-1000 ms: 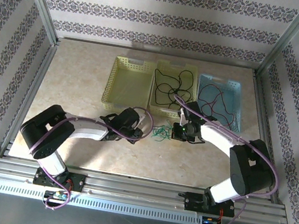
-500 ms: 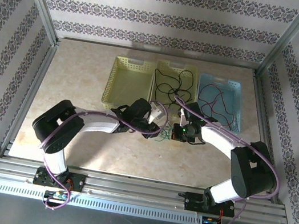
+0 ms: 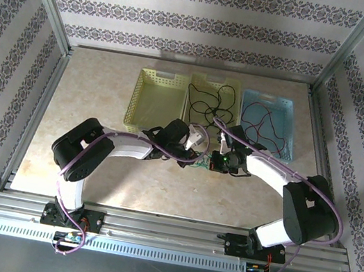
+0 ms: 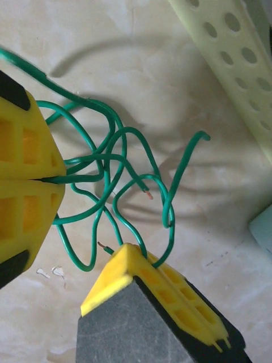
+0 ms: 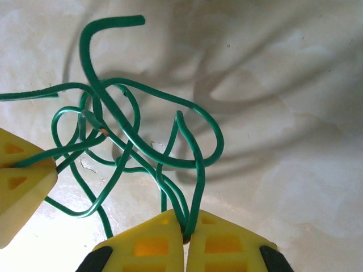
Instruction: Untangle the cables
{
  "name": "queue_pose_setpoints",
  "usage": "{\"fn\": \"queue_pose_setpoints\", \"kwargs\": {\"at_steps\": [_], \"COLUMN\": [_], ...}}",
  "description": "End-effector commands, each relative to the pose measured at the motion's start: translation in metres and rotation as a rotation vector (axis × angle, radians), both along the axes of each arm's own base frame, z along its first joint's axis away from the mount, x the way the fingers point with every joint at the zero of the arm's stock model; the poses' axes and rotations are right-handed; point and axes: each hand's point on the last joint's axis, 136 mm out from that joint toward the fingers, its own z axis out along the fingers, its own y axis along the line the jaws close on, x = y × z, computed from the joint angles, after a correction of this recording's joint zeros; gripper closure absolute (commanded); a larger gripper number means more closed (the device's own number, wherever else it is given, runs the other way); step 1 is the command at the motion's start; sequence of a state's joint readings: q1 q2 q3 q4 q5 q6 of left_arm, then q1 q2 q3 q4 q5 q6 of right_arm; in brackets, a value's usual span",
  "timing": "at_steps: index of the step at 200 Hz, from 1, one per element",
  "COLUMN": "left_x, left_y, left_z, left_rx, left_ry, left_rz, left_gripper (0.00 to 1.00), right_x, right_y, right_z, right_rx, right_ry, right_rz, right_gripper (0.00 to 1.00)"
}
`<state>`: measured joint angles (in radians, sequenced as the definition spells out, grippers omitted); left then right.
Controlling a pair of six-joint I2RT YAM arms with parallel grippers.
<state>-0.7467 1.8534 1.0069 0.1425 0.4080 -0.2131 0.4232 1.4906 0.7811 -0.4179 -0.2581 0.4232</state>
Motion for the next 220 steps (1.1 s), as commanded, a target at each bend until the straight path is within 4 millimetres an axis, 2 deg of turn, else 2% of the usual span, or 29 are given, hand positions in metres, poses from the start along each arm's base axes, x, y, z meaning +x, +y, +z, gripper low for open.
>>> {"fn": "queue_pose_setpoints", "kwargs": {"at_steps": [1, 38, 80, 159, 220], "left_x": [0.003, -0.013, -0.025, -0.019, -0.023], "left_y": [-0.001, 0.017, 0.058, 0.139, 0.168], "left_z": [0.004, 0.039, 0.085, 0.116, 0.144], "left_rx": [0.003, -0.068, -0.183, -0.351, -0.367], "left_ry": [-0.007, -0.059, -0.107, -0.112, -0.163], "left_rz": [0.023, 0.057, 0.156, 0.384, 0.400], "left_gripper": [1.00, 1.00, 1.00, 1.00, 1.00], "right_x": [-0.006, -0.007, -0.012, -0.013, -0.018], "right_y": [-0.009, -0.033, -0.050, -0.065, -0.074], "right_z": [0.002, -0.006, -0.019, -0.021, -0.025], "right_rx": [-0.034, -0.104, -0.154, -0.190, -0.207], "right_ry": [-0.003, 0.008, 0.051, 0.067, 0.084], "right_rz": [-0.033, -0.127, -0.190, -0.258, -0.292], "right_gripper": [1.00, 1.00, 1.00, 1.00, 1.00]}}
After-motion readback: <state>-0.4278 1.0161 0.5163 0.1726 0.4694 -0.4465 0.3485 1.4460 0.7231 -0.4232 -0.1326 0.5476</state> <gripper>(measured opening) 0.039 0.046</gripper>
